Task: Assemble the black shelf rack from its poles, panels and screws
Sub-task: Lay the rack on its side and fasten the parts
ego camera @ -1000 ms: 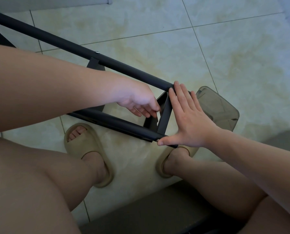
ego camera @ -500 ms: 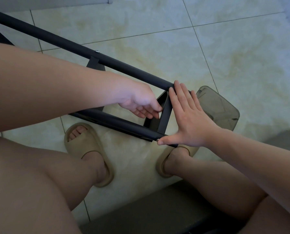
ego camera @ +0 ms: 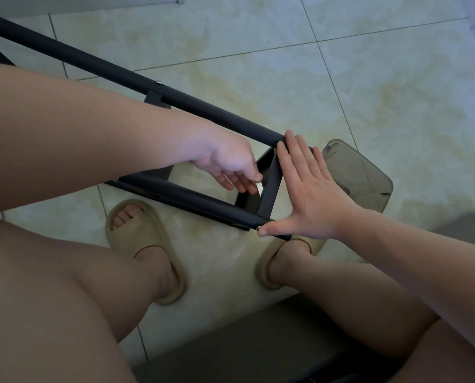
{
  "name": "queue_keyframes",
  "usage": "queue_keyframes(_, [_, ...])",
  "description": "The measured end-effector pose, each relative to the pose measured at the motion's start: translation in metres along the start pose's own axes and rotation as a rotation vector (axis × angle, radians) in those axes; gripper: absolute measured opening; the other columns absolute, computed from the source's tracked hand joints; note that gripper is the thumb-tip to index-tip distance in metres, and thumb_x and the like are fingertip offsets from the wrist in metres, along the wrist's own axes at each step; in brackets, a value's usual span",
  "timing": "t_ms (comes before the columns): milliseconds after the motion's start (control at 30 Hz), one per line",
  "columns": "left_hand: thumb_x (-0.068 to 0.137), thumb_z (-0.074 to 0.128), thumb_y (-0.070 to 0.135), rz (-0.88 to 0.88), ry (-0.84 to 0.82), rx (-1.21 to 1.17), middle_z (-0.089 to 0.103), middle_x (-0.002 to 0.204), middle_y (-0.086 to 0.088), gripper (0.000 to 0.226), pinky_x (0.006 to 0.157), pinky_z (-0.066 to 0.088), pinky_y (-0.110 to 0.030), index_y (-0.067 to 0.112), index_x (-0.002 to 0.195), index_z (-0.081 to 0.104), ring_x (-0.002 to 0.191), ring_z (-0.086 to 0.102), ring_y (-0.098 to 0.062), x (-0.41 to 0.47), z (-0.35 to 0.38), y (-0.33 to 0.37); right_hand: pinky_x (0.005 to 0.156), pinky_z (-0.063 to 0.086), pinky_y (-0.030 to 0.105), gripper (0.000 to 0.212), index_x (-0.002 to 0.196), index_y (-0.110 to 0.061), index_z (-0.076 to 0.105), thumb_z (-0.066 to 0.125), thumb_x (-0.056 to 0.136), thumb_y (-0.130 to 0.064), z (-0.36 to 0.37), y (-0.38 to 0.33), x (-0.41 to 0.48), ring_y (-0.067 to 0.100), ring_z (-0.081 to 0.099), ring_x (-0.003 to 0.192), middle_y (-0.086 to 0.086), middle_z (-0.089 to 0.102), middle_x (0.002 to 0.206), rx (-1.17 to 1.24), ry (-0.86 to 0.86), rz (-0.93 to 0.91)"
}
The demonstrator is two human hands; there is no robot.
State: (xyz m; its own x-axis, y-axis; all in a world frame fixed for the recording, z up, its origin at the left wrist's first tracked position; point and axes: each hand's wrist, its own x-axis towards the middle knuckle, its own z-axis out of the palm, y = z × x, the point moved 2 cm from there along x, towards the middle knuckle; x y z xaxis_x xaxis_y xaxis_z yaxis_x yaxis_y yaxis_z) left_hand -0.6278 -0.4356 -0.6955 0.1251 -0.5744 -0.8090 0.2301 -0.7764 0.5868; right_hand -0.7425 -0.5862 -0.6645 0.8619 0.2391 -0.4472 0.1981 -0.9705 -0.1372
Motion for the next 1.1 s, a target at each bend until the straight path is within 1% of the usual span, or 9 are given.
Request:
queue_keyframes(133, [0.102,0.057,0.018,-0.009,-0.012,0.016,0.075,0.079,0.003,0.014,0.078,0.051,-0.028,0.012,0.091,0.064,0.081,0.066,-0.014,0.0,-0.004,-0.004,0.123,-0.016,0.044,0.149,0.158,-0.007,-0.02,0.031,0.058,-0.105,0.0,0.0,0.0,0.025,-0.03,0.152,0.012,-0.032,0.164,0.002,0.003,0.003])
queue_keyframes(233, [0.101,0.057,0.017,-0.014,-0.036,0.038,0.076,0.081,0.0,0.016,0.078,0.051,-0.028,0.011,0.09,0.067,0.081,0.067,-0.015,-0.002,-0.006,-0.009,0.122,-0.018,0.042,0.149,0.158,-0.008,-0.02,0.031,0.057,-0.105,0.0,0.0,0.0,0.025,-0.031,0.151,0.011,-0.032,0.164,0.004,0.004,0.004])
queue_keyframes(367, [0.1,0.058,0.014,0.003,-0.074,0.086,0.076,0.084,-0.001,0.018,0.077,0.051,-0.027,0.012,0.088,0.07,0.082,0.068,-0.014,-0.005,-0.005,-0.014,0.123,-0.017,0.044,0.149,0.158,-0.008,-0.02,0.031,0.058,-0.105,0.001,0.001,0.0,0.025,-0.03,0.152,0.012,-0.031,0.164,0.001,0.011,0.003])
queue_keyframes(633, [0.099,0.06,0.012,0.046,-0.109,0.206,0.077,0.086,0.005,0.019,0.079,0.049,-0.025,0.017,0.085,0.072,0.09,0.071,-0.008,-0.009,-0.003,-0.017,0.124,-0.015,0.045,0.149,0.158,-0.009,-0.021,0.031,0.057,-0.106,0.001,0.001,0.0,0.025,-0.03,0.152,0.011,-0.031,0.165,0.002,0.012,0.006])
queue_keyframes(733, [0.098,0.061,0.013,0.051,-0.111,0.251,0.076,0.085,0.009,0.021,0.078,0.049,-0.024,0.02,0.081,0.073,0.089,0.068,-0.006,-0.009,-0.002,-0.017,0.123,-0.016,0.044,0.149,0.158,-0.009,-0.021,0.032,0.057,-0.105,0.0,0.0,0.0,0.024,-0.031,0.151,0.01,-0.032,0.164,0.008,0.007,0.007])
queue_keyframes(867, [0.097,0.062,0.014,0.045,-0.112,0.266,0.075,0.086,0.01,0.022,0.079,0.047,-0.025,0.021,0.08,0.074,0.09,0.067,-0.007,-0.009,-0.002,-0.016,0.124,-0.016,0.044,0.149,0.158,-0.009,-0.021,0.032,0.057,-0.105,0.001,0.0,0.0,0.024,-0.031,0.151,0.01,-0.032,0.164,0.006,0.005,0.007])
queue_keyframes(1000, [0.096,0.066,0.018,0.053,-0.058,0.269,0.077,0.087,0.006,0.017,0.074,0.05,-0.022,0.022,0.084,0.077,0.084,0.069,-0.006,-0.008,-0.004,-0.013,0.124,-0.015,0.045,0.148,0.158,-0.009,-0.021,0.031,0.058,-0.105,0.001,0.001,0.0,0.025,-0.03,0.151,0.011,-0.032,0.164,-0.001,0.004,0.004])
queue_keyframes(1100, [0.092,0.071,0.018,0.085,0.024,0.249,0.077,0.08,0.005,0.013,0.068,0.051,-0.02,0.023,0.082,0.077,0.075,0.068,-0.006,-0.007,-0.006,-0.01,0.124,-0.015,0.045,0.149,0.158,-0.009,-0.021,0.03,0.057,-0.105,0.0,0.001,0.001,0.025,-0.03,0.152,0.011,-0.032,0.164,-0.003,0.004,0.005])
